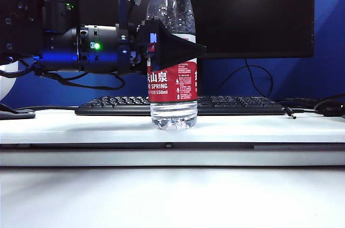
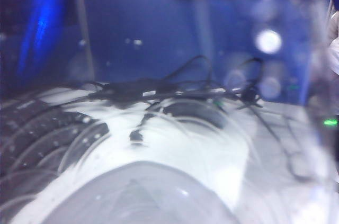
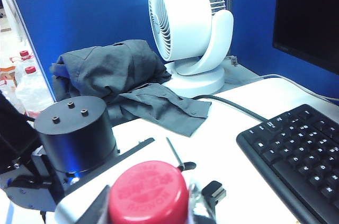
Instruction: Unscrew the cap from the plastic bottle on the table.
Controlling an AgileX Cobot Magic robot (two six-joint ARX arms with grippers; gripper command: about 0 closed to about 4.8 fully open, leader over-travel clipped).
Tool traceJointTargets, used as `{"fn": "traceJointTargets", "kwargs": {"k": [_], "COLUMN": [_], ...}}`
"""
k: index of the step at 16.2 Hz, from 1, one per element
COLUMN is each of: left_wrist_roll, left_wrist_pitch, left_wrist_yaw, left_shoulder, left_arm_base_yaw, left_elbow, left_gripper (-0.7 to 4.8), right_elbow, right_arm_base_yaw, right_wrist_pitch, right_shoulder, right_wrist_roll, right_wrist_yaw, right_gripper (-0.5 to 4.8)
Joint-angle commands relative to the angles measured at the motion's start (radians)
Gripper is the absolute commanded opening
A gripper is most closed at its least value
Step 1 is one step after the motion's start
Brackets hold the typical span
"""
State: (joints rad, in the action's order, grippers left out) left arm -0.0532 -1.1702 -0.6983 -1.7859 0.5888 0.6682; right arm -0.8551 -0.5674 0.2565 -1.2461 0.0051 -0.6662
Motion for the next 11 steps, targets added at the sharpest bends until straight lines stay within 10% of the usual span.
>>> {"fn": "traceJointTargets", "kwargs": {"k": [1,4,11], "left_wrist_roll": [0.001,0.001,0.001], "left_wrist_pitch": [0.04,0.04,0.04], "left_wrist_yaw": [0.022,0.029,0.078], "left_shoulder": [-0.005,-0.005,-0.005], "left_arm_base_yaw": [0.004,0.003,0.002], "left_elbow": [0.003,0.003,0.003], "left_gripper": [2.68,2.68,2.68], "right_elbow": [0.016,0.016,0.016], "right_arm_base_yaw": [-0.018,-0.018,-0.014], "right_wrist_pitch": [-0.142,-0.156,-0.193], "right_shoulder": [-0.009,-0.007,0.108], "right_wrist_roll": [0.051,0.053,0.081], "right_wrist_yaw": [0.001,0.022,0.18], "right_gripper": [1.18,2.8,2.84]}}
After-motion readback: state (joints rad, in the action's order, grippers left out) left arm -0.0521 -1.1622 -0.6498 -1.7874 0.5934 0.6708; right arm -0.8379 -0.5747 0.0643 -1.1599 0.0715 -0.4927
